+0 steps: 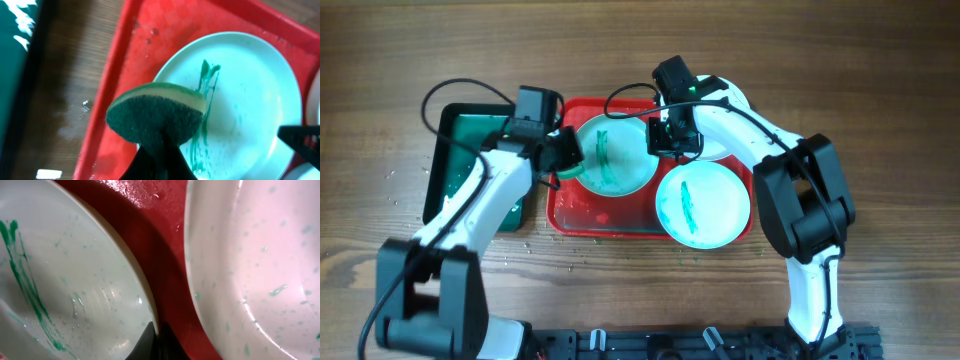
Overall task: Clean dirty plates on tray and stack at the side
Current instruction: 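Scrub the left plate with the sponge held in the left gripper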
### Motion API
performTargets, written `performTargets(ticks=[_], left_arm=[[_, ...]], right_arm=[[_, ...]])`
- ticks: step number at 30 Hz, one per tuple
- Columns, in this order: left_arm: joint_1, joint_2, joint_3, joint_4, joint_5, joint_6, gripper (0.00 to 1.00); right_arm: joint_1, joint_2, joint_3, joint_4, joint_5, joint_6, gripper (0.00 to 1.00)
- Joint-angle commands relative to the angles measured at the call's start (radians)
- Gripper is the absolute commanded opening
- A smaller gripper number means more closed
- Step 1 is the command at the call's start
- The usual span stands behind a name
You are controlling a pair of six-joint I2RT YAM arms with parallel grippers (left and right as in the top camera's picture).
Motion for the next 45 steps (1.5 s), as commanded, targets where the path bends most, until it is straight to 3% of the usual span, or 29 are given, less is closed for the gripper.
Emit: performTargets(ticks=[1,7,11,14,17,20,24,30,33,37,43,45], left_arm=[[-0.026,0.09,0.003,0.078,-0.018,-0.013,0.04],[-0.113,0.229,0.003,0.211,-0.147,0.021,0.04],[-0.14,0.286,0.003,0.249,-0.133,0.065,0.04],[-0.164,0.293,0.003,0.242,0.077,0.182,0.04],[-0.17,0.293,0.003,0.23,0.311,0.211,0.04],[-0.17,0.293,0.003,0.22,0.364,0.212,0.04],[-0.169,0.293,0.003,0.27,0.152,0.134,0.04],[-0.169,0.293,0.003,0.423,-0.394,-0.008,0.04],[-0.169,0.293,0.003,0.382,-0.486,-0.006,0.04],[-0.169,0.293,0.003,0.235,-0.356,0.007,0.04],[-0.169,0.293,0.003,0.117,0.336,0.266,0.04],[-0.169,0.293,0.003,0.115,0.409,0.291,0.04]], right_arm=[[0.019,0.014,0.019,-0.001,0.06,0.051,0.04],[0.024,0.014,0.019,0.007,0.061,0.047,0.04],[0.027,0.014,0.019,0.009,0.06,0.042,0.04],[0.027,0.014,0.019,0.01,0.06,0.032,0.04],[0.027,0.014,0.019,0.014,0.06,0.031,0.04],[0.027,0.014,0.019,0.018,0.056,0.031,0.04],[0.027,0.014,0.019,0.022,0.03,0.018,0.04],[0.027,0.014,0.019,0.022,0.03,0.019,0.04],[0.016,0.027,0.019,0.027,-0.013,-0.012,0.04],[-0.028,0.048,0.019,0.033,-0.211,-0.155,0.04],[-0.028,0.048,0.019,0.042,-0.237,-0.193,0.04],[-0.028,0.048,0.019,0.049,-0.256,-0.196,0.04]])
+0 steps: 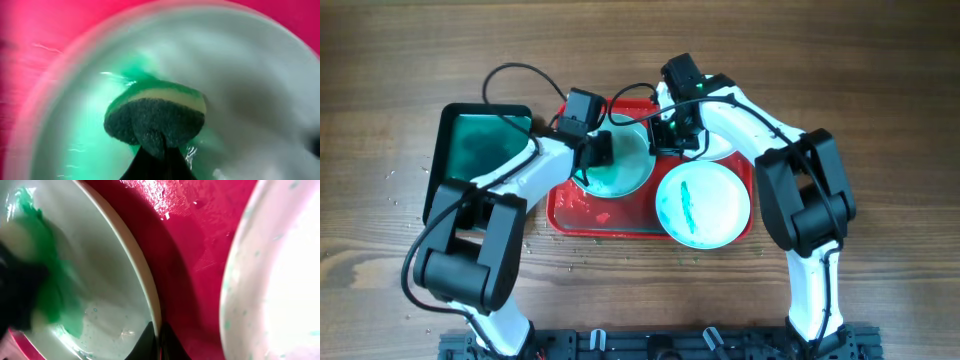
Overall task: Clean dirty plates on tray and stack at the side
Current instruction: 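Scrub the left plate with the sponge held in the left gripper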
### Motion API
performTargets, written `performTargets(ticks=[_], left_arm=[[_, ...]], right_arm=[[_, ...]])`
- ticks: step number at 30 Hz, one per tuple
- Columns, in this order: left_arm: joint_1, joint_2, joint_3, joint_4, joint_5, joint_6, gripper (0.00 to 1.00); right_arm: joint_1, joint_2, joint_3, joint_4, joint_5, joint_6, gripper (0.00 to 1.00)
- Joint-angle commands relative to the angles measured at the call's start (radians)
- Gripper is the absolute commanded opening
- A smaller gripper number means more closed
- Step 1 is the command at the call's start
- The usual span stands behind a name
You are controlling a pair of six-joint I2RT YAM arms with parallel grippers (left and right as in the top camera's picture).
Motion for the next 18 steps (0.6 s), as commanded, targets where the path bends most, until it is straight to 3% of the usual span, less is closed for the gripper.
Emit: performTargets(ticks=[1,4,7,10,15,18], left_arm=[[-0.024,0.051,-0.044,-0.03,0.404,0.114,0.04],[-0.024,0.051,-0.044,0.096,0.33,0.09,0.04],[-0.024,0.051,-0.044,0.208,0.009,-0.036,0.04],[-0.024,0.051,-0.044,0.241,-0.266,-0.075,0.04],[-0.024,0.051,-0.044,0.09,-0.466,-0.14,0.04],[-0.024,0.051,-0.044,-0.076,-0.392,-0.201,0.04]], right_arm=[[0.013,0.021,0.016,0.02,-0.098,-0.053,0.04],[0.013,0.021,0.016,0.019,-0.098,-0.052,0.04],[0.013,0.021,0.015,0.017,-0.097,-0.052,0.04],[0.013,0.021,0.015,0.019,-0.096,-0.052,0.04],[0.013,0.021,0.015,0.022,-0.093,-0.051,0.04],[0.013,0.021,0.015,0.027,-0.093,-0.052,0.04]])
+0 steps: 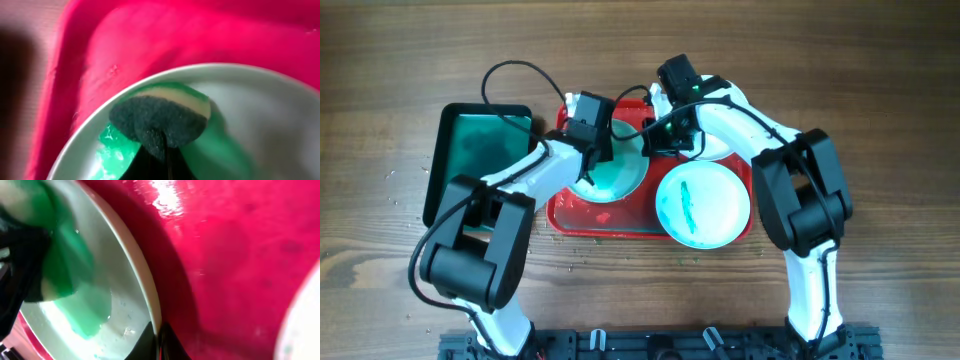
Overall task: Clean dirty plates on tray and stack at the side
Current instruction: 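Scrub the left plate with the sponge held in the left gripper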
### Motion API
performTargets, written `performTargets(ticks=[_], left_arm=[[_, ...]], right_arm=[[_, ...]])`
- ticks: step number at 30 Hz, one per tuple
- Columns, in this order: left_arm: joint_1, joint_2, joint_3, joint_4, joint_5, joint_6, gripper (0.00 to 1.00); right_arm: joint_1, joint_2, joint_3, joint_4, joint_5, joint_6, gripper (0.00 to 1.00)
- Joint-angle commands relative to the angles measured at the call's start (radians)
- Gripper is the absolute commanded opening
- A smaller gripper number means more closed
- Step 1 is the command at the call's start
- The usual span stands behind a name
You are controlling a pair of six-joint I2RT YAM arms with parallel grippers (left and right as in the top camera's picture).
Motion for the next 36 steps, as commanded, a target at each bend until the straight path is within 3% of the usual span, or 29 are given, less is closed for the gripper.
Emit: performTargets(ticks=[1,5,7,9,12,15,19,21,23,26,28,32,36], left_arm=[[0.011,0.033,-0.038,-0.171,0.029,-0.069,0.04],[0.011,0.033,-0.038,-0.245,0.721,0.268,0.04],[0.01,0.033,-0.038,-0.254,0.95,0.343,0.04],[0.01,0.033,-0.038,-0.225,1.014,0.362,0.04],[0.011,0.033,-0.038,-0.113,0.929,0.326,0.04],[0.011,0.033,-0.038,-0.006,0.645,0.153,0.04],[0.011,0.033,-0.038,0.074,0.087,-0.081,0.04],[0.011,0.033,-0.038,0.047,-0.053,-0.146,0.04],[0.011,0.03,-0.038,0.01,-0.088,-0.175,0.04],[0.008,0.022,-0.038,-0.082,-0.011,-0.175,0.04],[0.008,0.021,-0.038,-0.131,0.217,-0.134,0.04],[0.008,0.021,-0.037,-0.101,0.848,0.186,0.04],[0.009,0.021,-0.031,-0.058,0.895,0.202,0.04]], right_arm=[[0.0,0.013,0.015,0.003,-0.043,-0.03,0.04],[0.0,0.013,0.015,0.003,-0.043,-0.031,0.04],[0.0,0.013,0.015,0.005,-0.043,-0.03,0.04],[0.0,0.013,0.015,0.007,-0.043,-0.026,0.04],[0.0,0.013,0.015,0.006,-0.043,-0.023,0.04],[0.0,0.013,0.015,0.006,-0.043,-0.024,0.05],[0.0,0.013,0.015,0.006,-0.039,-0.023,0.04],[0.0,0.013,0.015,0.007,-0.039,-0.023,0.04],[0.0,0.013,0.015,0.009,-0.038,-0.023,0.04],[0.0,0.013,0.015,0.014,-0.038,-0.024,0.04],[0.0,0.013,0.015,0.016,-0.035,-0.023,0.05],[0.0,0.013,0.015,0.021,-0.035,-0.023,0.04],[0.0,0.013,0.015,0.022,-0.035,-0.023,0.04]])
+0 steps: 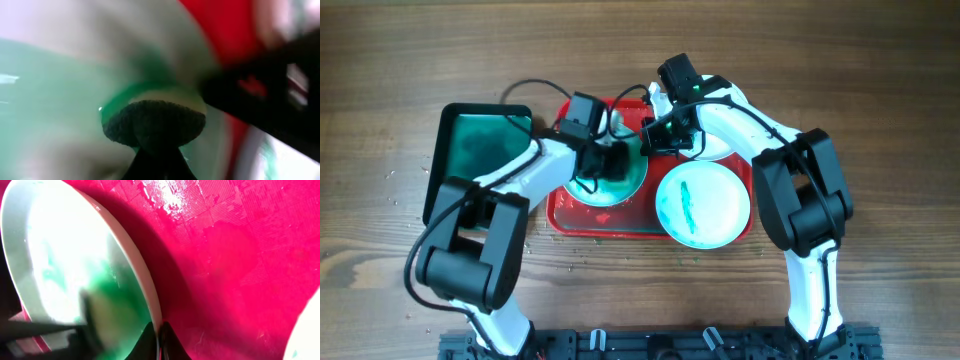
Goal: Clean dirty plates on tray and stack at the side
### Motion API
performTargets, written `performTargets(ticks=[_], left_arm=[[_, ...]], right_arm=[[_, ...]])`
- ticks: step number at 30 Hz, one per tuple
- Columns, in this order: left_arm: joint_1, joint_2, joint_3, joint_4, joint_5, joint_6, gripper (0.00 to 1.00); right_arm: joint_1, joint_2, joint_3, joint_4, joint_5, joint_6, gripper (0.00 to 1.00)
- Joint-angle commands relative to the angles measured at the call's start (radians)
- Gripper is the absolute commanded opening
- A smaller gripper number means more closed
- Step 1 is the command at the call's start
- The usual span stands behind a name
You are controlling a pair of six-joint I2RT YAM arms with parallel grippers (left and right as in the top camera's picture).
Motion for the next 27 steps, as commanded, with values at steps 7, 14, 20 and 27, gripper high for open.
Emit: performTargets(ticks=[7,14,20,27], left_arm=[[0.005,0.033,-0.024,0.104,-0.467,-0.162,0.04],[0.002,0.032,-0.024,-0.104,-0.812,-0.545,0.04],[-0.011,0.013,-0.013,-0.196,-0.224,-0.336,0.04],[0.13,-0.168,0.298,-0.362,-0.089,-0.238,0.04]], right_arm=[[0.002,0.011,0.015,0.01,-0.016,-0.004,0.04],[0.002,0.011,0.015,0.016,-0.016,-0.005,0.04],[0.002,0.011,0.015,-0.026,-0.021,0.002,0.04],[0.003,0.011,0.015,-0.086,-0.004,0.003,0.04]])
